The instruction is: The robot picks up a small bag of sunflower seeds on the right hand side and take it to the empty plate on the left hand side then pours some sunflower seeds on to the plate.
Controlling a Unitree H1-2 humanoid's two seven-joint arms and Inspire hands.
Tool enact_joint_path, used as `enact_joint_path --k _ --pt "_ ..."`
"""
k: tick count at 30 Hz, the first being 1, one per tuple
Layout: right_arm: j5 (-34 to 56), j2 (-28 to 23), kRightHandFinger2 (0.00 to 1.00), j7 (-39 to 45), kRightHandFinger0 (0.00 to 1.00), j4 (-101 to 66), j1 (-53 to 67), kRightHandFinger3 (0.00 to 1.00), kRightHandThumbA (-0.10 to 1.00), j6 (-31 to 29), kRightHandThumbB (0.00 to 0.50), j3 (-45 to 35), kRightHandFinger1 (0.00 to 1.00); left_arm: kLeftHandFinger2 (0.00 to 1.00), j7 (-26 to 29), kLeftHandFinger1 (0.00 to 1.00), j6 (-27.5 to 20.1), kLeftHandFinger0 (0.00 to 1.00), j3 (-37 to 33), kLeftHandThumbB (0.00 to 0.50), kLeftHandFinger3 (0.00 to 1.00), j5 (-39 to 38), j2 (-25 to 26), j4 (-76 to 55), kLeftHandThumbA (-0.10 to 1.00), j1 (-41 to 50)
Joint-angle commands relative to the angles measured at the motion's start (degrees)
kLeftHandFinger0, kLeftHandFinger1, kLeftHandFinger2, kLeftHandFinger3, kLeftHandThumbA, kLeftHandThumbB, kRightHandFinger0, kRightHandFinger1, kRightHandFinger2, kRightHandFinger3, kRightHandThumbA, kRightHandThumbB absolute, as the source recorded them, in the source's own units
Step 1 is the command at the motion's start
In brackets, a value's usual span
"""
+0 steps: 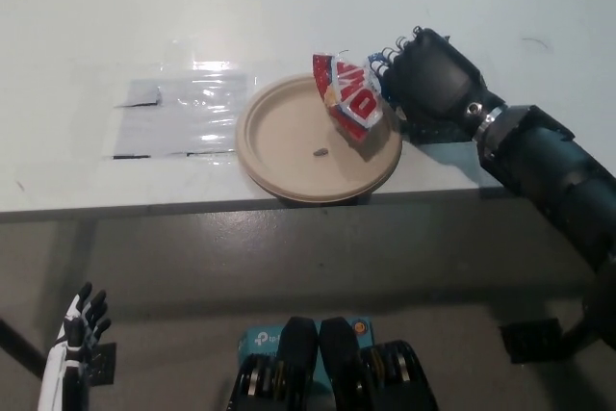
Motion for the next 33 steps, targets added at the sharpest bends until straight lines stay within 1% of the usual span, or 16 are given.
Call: enact_joint_path --k 1,3,4,6,7,8,11,13,14,19,22,23,24,25,30,33 --pt "-0.8 -1.5 0.39 -1.5 0.0 -0.7 -5.4 0.17 -0.1 -0.4 0.275 -0.2 0.01 1.0 -1.2 1.0 -1.3 1.0 -0.4 0.081 1.0 0.2 1.2 -1.9 1.0 -0.3" --pt "-1.0 -1.5 0.4 -1.1 0.0 -0.7 -6.0 0.17 -0.1 -0.4 0.273 -0.1 0.0 1.0 -1.1 1.0 -1.1 1.0 -0.4 0.084 1.0 0.4 1.2 -2.1 1.0 -0.6" --pt "-1.5 -1.3 0.42 -0.1 0.0 -0.7 -6.6 0.27 -0.1 0.9 0.274 0.2 0.0 1.0 -1.0 1.0 -1.1 1.0 -0.5 0.083 1.0 0.5 1.2 -2.1 1.0 -0.7" --pt "-1.4 -1.3 0.41 -0.4 0.0 -0.7 -6.9 0.27 -0.1 0.4 0.284 0.0 0.0 1.0 -0.9 1.0 -1.1 1.0 -0.4 0.086 1.0 0.3 1.2 -1.8 1.0 -0.9" --pt "-1.8 -1.4 0.34 -1.1 0.0 -0.8 -7.0 0.34 -0.1 0.5 0.293 0.2 0.0 1.0 -1.0 1.0 -0.9 1.0 -0.4 0.088 1.0 0.4 1.2 -2.0 1.0 -0.8" --pt "-2.5 -1.4 0.26 -1.8 0.0 -0.9 -7.1 0.34 -0.1 1.2 0.303 0.7 0.0 1.0 -0.9 1.0 -0.7 1.0 -0.4 0.09 1.0 0.4 1.2 -2.1 1.0 -0.8" --pt "-3.0 -1.5 0.14 -2.5 0.0 -0.9 -7.1 0.26 -0.1 1.2 0.291 1.0 0.0 1.0 -1.0 1.0 -0.6 1.0 -0.4 0.083 1.0 0.2 1.2 -2.2 1.0 -0.6" --pt "-4.1 -1.8 0.08 -3.7 0.0 -0.9 -7.3 0.15 -0.1 1.3 0.307 2.1 0.0 1.0 -1.1 1.0 -0.6 1.0 -0.4 0.083 1.0 0.1 1.4 -2.3 1.0 -0.7" --pt "-4.1 -1.8 0.11 -4.2 0.0 -0.9 -7.4 0.11 -0.1 0.8 0.31 2.2 0.0 1.0 -1.1 1.0 -0.5 1.0 -0.3 0.084 1.0 0.1 1.4 -2.3 1.0 -0.7" --pt "-6.2 -2.1 0.21 -3.9 0.0 -0.7 -8.4 0.17 -0.1 2.3 0.296 4.4 0.0 1.0 -0.8 1.0 -0.3 1.0 -0.3 0.101 1.0 0.5 1.4 -2.2 1.0 -1.1" --pt "-7.8 -2.2 0.17 -4.8 0.0 -0.6 -8.7 0.12 -0.1 2.6 0.318 6.1 0.0 1.0 -0.9 1.0 -0.4 1.0 -0.3 0.1 1.0 0.1 1.3 -2.2 1.0 -1.1" --pt "-8.2 -2.2 0.17 -3.8 0.0 -0.5 -8.8 0.13 -0.1 2.0 0.292 6.7 0.0 1.0 -1.0 1.0 -0.2 1.0 -0.3 0.106 1.0 0.0 1.4 -2.3 1.0 -1.1" --pt "-8.5 -2.2 0.16 -3.8 0.0 -0.5 -8.9 0.07 -0.1 1.4 0.276 7.0 0.0 1.0 -1.0 1.0 -0.2 1.0 -0.4 0.098 1.0 0.1 1.4 -2.4 1.0 -1.0" --pt "-8.9 -2.2 0.17 -4.2 0.0 -0.4 -8.8 0.04 -0.1 1.7 0.284 7.6 0.0 1.0 -0.9 1.0 -0.2 1.0 -0.3 0.096 1.0 0.1 1.3 -2.4 1.0 -1.0" --pt "-10.6 -2.0 0.3 -2.8 0.0 -0.4 -8.6 0.0 -0.1 1.6 0.262 9.7 0.0 1.0 -0.9 1.0 -0.1 1.0 -0.4 0.092 1.0 0.4 1.4 -2.5 1.0 -1.0" --pt "-10.7 -2.0 0.32 -2.6 0.0 -0.4 -8.8 0.0 -0.1 1.5 0.279 10.0 0.0 1.0 -0.9 1.0 -0.2 1.0 -0.4 0.109 1.0 0.3 1.5 -2.2 1.0 -1.2"
